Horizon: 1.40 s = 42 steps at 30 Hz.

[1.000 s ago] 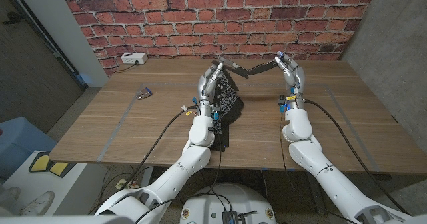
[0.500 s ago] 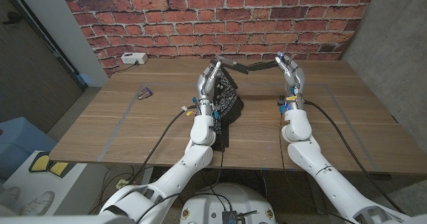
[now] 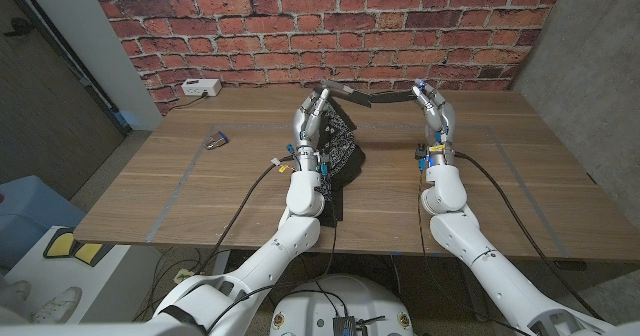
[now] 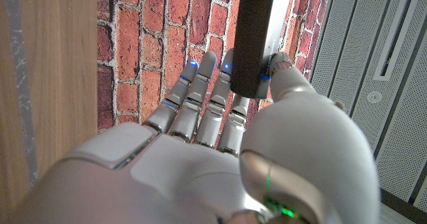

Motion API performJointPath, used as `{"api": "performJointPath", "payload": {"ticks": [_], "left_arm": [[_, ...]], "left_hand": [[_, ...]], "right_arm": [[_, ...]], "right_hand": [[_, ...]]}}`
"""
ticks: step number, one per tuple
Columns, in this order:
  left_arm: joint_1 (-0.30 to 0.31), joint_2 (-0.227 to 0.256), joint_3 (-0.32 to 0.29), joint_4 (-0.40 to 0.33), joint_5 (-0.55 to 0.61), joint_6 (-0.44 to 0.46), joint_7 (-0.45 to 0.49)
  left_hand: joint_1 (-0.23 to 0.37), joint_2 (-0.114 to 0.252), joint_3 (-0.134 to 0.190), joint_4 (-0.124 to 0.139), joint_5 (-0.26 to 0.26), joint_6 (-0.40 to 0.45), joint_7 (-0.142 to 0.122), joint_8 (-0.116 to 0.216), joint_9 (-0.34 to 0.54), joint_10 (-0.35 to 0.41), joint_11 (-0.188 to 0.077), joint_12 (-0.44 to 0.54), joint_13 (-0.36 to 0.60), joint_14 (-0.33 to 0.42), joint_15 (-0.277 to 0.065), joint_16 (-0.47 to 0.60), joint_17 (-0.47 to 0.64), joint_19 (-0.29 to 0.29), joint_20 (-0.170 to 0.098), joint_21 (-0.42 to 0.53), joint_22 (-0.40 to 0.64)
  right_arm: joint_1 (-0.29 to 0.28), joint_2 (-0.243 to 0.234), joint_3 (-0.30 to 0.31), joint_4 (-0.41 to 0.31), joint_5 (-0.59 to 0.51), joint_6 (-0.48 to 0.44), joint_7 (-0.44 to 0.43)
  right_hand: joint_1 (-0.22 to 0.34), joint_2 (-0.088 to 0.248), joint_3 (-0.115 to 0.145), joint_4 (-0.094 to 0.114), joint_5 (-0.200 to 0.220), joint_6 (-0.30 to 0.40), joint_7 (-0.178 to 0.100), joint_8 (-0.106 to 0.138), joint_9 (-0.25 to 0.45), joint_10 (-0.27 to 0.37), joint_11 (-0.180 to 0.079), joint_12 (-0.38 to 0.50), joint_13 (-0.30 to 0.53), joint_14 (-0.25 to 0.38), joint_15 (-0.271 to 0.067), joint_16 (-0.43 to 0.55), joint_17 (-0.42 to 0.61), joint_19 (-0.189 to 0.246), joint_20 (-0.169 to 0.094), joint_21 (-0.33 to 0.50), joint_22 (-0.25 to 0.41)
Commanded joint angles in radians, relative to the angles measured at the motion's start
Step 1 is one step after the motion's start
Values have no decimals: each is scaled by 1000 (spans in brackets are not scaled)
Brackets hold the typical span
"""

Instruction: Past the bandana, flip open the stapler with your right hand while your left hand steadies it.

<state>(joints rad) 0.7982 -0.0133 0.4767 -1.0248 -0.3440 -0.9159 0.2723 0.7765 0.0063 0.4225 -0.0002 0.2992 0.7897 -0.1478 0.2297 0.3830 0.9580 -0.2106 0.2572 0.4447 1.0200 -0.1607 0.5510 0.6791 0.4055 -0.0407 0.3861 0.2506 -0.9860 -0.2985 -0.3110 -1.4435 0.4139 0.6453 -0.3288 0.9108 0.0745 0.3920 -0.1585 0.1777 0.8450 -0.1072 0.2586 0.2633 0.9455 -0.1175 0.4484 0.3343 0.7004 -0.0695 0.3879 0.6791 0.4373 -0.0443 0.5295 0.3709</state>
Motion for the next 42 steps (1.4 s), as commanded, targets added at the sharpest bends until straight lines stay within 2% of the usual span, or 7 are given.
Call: {"api": "performJointPath", "payload": {"ticks": [1, 6, 10, 21, 29, 34, 42], "left_arm": [[-33, -35, -11, 56, -13, -55, -5], [-42, -40, -15, 79, -37, -70, -30], [-37, -35, -21, 73, -47, -72, -37], [-8, 10, -33, -5, -71, -33, -59], [-16, 10, -44, 11, -124, -55, -108], [-6, 52, -44, -33, -31, -9, -59], [-38, 45, -36, 30, -108, -42, -147]], "left_hand": [[154, 160, 1, 9, 5, 29, -25, 3, 4, 6, 0, -5, 4, -2, -72, 4, 4, 6, -25, 8, 2], [154, 161, 1, 9, 5, 27, -27, 2, 3, 6, 0, -6, 5, -2, -72, 3, 5, 5, -25, 8, 0], [154, 161, 1, 10, 5, 28, -25, 2, 3, 6, 0, -6, 5, -2, -72, 3, 6, 5, -25, 8, 0], [155, 162, 1, 11, 5, 27, -25, 0, 3, 5, 0, -9, 6, -2, -72, 2, 8, 4, -25, 8, -3], [155, 162, 1, 12, 5, 28, -24, 0, 2, 6, 0, -10, 7, -3, -72, 0, 10, 3, -25, 9, -5], [156, 162, 1, 13, 5, 28, -24, -1, 3, 6, 0, -11, 7, -3, -72, 0, 10, 3, -26, 9, -6], [154, 162, 1, 16, 5, 27, -24, -3, 1, 7, 0, -12, 8, -7, -71, -5, 10, 3, -26, 9, -8]], "right_arm": [[-26, -5, 10, -40, 18, -15, -8], [-42, -2, 14, -64, 17, -23, -23], [-42, 5, 12, -63, 10, -22, -29], [-19, 44, -15, -32, 3, -8, -27], [-9, 57, -30, -50, -15, -31, -45], [-8, 76, -38, -51, -19, -27, -58], [-13, 88, -42, -48, -53, -4, -78]], "right_hand": [[110, 116, 68, 61, 3, 5, 4, -3, 3, 28, -31, 8, -1, 10, -169, -5, 2, -3, -52, 10, 3], [110, 116, 68, 61, 3, 6, 3, -4, 3, 30, -30, 8, -2, 11, -170, -7, 2, -6, -52, 13, 3], [110, 116, 68, 61, 3, 6, 2, -5, 4, 30, -30, 9, -1, 12, -170, -8, 3, -6, -52, 15, 3], [111, 116, 68, 60, 3, 7, 3, -6, 4, 30, -29, 9, -2, 14, -170, -10, 4, -8, -52, 20, 3], [112, 115, 67, 59, 3, 8, 3, -7, 5, 30, -29, 9, -1, 14, -170, -13, 4, -10, -52, 24, 2], [112, 116, 68, 58, 3, 8, 3, -8, 5, 30, -29, 8, -2, 15, -170, -14, 5, -11, -52, 27, 2], [112, 116, 67, 59, 2, 8, 3, -9, 5, 30, -30, 8, -1, 16, -170, -16, 5, -13, -52, 31, 1]]}}
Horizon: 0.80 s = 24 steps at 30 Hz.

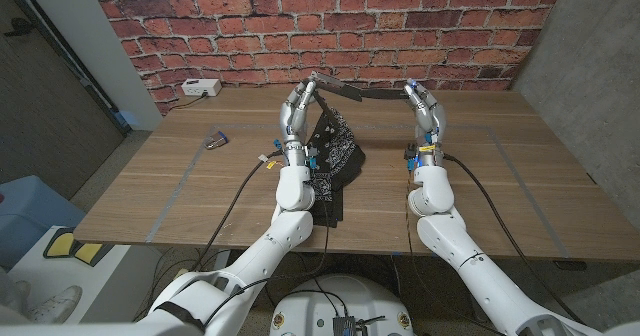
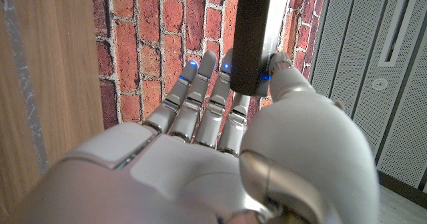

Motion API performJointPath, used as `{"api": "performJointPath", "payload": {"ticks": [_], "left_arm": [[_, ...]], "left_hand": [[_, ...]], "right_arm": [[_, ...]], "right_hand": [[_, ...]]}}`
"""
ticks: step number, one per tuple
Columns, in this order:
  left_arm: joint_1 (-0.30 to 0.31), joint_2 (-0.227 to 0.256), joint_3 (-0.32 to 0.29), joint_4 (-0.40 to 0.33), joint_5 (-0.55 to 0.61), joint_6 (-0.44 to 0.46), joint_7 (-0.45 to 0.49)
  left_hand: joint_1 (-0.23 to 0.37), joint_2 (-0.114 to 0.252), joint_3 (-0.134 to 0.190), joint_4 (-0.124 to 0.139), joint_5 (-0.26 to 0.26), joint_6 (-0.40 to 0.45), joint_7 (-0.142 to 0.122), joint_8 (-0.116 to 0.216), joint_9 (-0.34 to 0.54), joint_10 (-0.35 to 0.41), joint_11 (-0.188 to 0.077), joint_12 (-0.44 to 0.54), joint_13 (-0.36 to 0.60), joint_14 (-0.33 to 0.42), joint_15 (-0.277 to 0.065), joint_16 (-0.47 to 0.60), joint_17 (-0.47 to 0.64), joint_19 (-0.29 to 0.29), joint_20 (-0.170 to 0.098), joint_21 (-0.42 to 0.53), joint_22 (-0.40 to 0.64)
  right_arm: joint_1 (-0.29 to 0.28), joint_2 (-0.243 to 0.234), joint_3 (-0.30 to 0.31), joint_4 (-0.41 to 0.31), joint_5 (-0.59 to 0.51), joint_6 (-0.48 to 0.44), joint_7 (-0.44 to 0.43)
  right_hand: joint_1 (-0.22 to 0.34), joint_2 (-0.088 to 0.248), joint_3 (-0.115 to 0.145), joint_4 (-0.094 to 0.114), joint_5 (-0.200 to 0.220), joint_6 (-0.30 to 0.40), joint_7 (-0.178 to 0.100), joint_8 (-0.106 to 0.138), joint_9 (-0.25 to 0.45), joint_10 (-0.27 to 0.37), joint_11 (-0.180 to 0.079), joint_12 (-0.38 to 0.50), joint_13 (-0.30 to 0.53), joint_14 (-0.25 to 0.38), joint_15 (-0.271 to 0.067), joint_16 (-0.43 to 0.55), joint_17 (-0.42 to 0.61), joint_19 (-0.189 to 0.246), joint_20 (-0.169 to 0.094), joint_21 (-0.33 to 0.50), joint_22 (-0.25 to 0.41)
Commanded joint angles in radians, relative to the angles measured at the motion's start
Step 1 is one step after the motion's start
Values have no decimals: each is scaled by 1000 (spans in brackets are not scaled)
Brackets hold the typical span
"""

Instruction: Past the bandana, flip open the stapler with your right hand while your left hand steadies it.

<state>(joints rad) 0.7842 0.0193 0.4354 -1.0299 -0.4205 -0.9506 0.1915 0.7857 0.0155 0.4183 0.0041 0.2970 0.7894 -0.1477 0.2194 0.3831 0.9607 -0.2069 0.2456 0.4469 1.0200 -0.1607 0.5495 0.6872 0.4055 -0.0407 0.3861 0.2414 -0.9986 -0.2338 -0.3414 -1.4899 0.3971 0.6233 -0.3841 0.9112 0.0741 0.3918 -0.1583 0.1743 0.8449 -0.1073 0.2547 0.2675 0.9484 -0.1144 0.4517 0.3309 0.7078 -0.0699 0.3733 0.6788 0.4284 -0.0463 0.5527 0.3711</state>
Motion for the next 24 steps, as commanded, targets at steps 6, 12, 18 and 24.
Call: {"api": "performJointPath", "payload": {"ticks": [6, 12, 18, 24], "left_arm": [[-17, 21, 5, 13, -21, 14, -57], [-15, 20, 4, 10, -15, 21, -46], [-17, 11, 9, 23, -18, 19, -48], [-13, 10, 11, 19, -8, 20, -38]], "left_hand": [[145, 153, 5, 13, 7, 28, -24, 7, 0, 4, -3, -1, 6, -8, -71, -5, 2, 3, -26, 10, 0], [145, 153, 5, 13, 7, 28, -22, 6, 0, 4, -3, -1, 7, -8, -72, -6, 2, 3, -26, 10, -1], [146, 154, 5, 14, 7, 28, -22, 6, 0, 5, -3, -2, 7, -8, -72, -7, 2, 3, -26, 10, -2], [146, 154, 6, 14, 7, 29, -22, 6, 1, 5, -3, -2, 8, -7, -72, -8, 3, 3, -26, 11, -3]], "right_arm": [[-8, 25, -12, 3, -28, 19, -19], [-17, 19, -8, 2, -12, 15, -11], [-23, 11, 0, 2, -4, 14, -6], [-16, 9, 2, 18, 14, 25, 12]], "right_hand": [[111, 116, 67, 58, 6, 8, 3, -6, 1, 28, -33, 6, 2, 8, -170, -4, 5, -6, -50, 10, 1], [112, 116, 66, 58, 6, 8, 3, -7, 2, 27, -33, 5, 2, 9, -170, -4, 6, -7, -50, 12, 1], [112, 115, 66, 57, 6, 8, 2, -7, 2, 29, -33, 6, 2, 9, -170, -5, 7, -9, -49, 15, 0], [111, 116, 66, 58, 5, 9, 2, -8, 3, 28, -34, 6, 2, 9, -170, -8, 7, -10, -50, 19, 0]]}}
